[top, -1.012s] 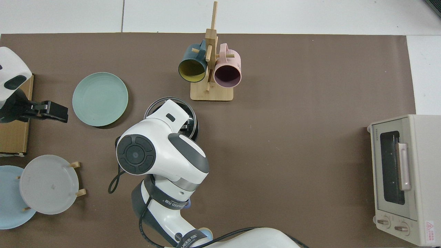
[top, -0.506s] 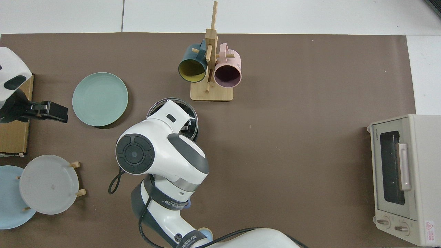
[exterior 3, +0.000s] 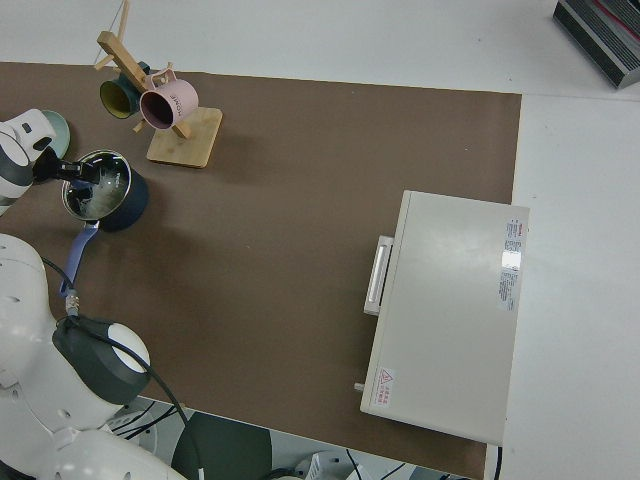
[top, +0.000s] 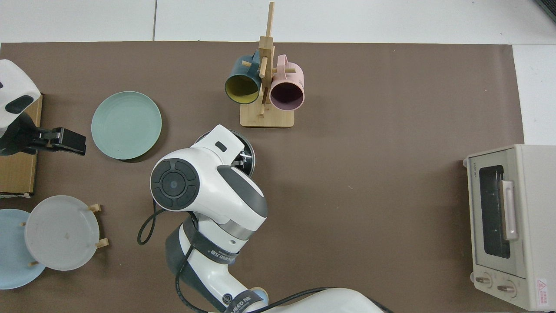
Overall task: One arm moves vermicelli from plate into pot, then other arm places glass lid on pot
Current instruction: 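Lower the glass lid onto the saucepan with the right gripper, then open the right gripper and lift it off the lid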
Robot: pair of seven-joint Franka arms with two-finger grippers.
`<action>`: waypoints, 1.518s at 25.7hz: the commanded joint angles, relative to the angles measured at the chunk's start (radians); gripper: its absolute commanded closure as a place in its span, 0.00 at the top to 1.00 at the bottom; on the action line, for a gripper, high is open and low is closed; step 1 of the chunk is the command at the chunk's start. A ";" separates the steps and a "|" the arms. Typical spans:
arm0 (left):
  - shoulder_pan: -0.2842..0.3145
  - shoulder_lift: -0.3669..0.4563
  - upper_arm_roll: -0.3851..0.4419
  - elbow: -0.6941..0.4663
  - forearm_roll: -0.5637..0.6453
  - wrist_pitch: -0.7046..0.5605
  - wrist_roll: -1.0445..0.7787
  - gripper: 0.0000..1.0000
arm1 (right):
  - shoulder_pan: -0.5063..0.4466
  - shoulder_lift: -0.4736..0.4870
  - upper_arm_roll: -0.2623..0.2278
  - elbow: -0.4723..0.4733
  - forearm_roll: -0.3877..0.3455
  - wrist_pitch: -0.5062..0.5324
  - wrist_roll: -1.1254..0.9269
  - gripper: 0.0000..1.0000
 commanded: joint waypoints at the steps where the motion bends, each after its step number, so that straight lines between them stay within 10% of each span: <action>1: -0.013 -0.013 0.012 -0.001 -0.001 -0.019 0.012 1.00 | -0.017 -0.029 0.009 -0.033 0.016 -0.022 -0.042 0.43; 2: -0.013 -0.013 0.012 -0.001 -0.001 -0.019 0.012 1.00 | -0.016 -0.029 0.009 -0.033 0.016 -0.022 -0.041 0.74; 6: -0.014 -0.013 0.012 -0.001 -0.001 -0.020 0.012 1.00 | -0.014 -0.031 0.009 -0.033 0.015 -0.022 -0.039 0.98; 18: -0.014 -0.013 0.012 -0.001 -0.003 -0.020 0.012 1.00 | -0.094 -0.190 -0.005 -0.035 0.052 -0.147 -0.038 0.99; 30: -0.013 -0.014 0.012 -0.001 -0.001 -0.020 0.012 1.00 | -0.449 -0.492 0.001 -0.271 0.069 -0.333 -0.295 0.99; 39: -0.011 -0.013 0.012 -0.001 -0.001 -0.020 0.011 1.00 | -0.700 -0.531 0.003 -0.325 0.088 -0.354 -0.608 0.99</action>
